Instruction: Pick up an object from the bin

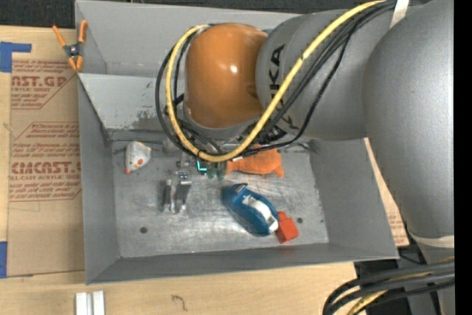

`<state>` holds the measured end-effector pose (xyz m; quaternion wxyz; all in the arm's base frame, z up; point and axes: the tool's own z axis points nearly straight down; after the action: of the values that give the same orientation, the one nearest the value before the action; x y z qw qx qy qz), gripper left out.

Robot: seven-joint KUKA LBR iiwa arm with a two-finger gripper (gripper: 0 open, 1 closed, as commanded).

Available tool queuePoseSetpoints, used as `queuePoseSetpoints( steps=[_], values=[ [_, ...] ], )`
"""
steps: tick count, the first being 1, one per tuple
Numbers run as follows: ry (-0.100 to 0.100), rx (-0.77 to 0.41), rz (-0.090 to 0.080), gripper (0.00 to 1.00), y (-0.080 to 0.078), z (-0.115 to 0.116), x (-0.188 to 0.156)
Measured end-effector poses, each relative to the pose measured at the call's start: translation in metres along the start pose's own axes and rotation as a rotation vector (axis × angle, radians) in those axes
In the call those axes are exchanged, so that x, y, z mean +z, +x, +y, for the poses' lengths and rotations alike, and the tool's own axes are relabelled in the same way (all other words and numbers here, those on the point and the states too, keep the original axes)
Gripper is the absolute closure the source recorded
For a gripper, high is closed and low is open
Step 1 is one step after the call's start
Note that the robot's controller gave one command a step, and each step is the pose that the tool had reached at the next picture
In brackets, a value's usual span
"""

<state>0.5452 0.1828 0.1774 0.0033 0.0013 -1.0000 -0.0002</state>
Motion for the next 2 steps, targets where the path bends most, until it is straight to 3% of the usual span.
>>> queuePoseSetpoints(
  steps=[1, 2],
  values=[
    [-0.001, 0.002, -0.008, 0.0, -0.002, -0.001, -0.005],
    [-0.001, -0.055, -0.012, 0.0, -0.006, -0.015, 0.07]
  ],
)
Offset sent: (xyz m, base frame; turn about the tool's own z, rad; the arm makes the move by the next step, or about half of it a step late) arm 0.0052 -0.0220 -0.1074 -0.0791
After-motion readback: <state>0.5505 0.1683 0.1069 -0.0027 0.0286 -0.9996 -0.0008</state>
